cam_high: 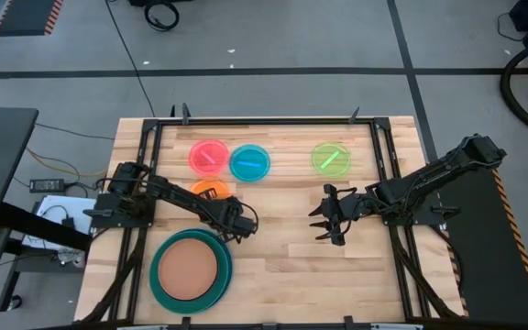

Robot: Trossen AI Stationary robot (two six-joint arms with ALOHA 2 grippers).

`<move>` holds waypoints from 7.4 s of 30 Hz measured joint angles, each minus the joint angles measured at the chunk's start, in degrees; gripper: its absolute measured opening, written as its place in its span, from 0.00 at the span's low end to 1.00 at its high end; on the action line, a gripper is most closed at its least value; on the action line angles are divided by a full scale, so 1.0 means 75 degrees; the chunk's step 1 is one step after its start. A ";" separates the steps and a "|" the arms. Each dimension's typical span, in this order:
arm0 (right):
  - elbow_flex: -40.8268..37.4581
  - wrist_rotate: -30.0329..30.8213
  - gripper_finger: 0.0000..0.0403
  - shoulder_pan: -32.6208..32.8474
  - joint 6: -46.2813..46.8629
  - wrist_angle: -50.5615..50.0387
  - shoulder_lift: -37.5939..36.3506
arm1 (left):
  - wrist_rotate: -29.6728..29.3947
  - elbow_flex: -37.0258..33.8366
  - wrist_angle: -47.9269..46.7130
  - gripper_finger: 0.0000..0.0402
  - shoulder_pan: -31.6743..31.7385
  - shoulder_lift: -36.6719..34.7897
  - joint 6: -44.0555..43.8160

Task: Stack plastic plates
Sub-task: Stack the orange plate on top of the light orange plate, then stack the pink plate on top of the orange plate

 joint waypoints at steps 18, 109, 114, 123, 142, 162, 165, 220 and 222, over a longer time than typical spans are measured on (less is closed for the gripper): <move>0.0000 -0.0035 0.38 0.0000 0.0001 -0.0003 0.0000 | 0.0087 0.1560 -0.1906 0.01 -0.0529 -0.0003 -0.0540; -0.0003 0.0061 0.38 0.0000 0.0096 0.0000 0.0001 | 0.1799 0.4039 -0.3220 0.01 -0.4629 -0.0006 -0.5596; -0.0003 0.0061 0.38 0.0000 0.0096 -0.0003 0.0000 | 0.1672 0.4009 -0.3180 0.01 -0.4628 -0.0006 -0.5731; -0.0003 0.0058 0.38 0.0000 0.0096 -0.0006 0.0002 | 0.1585 0.3987 -0.3237 0.15 -0.4628 -0.0006 -0.6478; -0.0003 0.0055 0.38 0.0000 0.0093 -0.0003 0.0000 | -0.0257 0.3981 -0.3148 0.24 -0.4546 -0.0006 -0.6441; -0.0003 -0.0068 0.38 0.0000 0.0065 0.0044 0.0000 | -0.4529 0.3978 -0.3244 0.20 -0.2285 -0.0006 -0.1939; -0.0002 -0.0137 0.38 0.0000 0.0064 0.0041 0.0001 | -0.4524 0.3978 -0.3227 0.18 -0.1997 -0.0006 -0.1417; -0.1064 0.1687 0.38 -0.0019 -0.0185 0.2986 0.0276 | -0.0831 -0.1622 0.3110 0.46 0.3265 -0.1666 0.3587; -0.1046 0.1687 0.38 -0.0087 -0.0178 0.3150 0.0331 | -0.1037 -0.1324 0.2557 0.47 0.3264 -0.1303 0.3729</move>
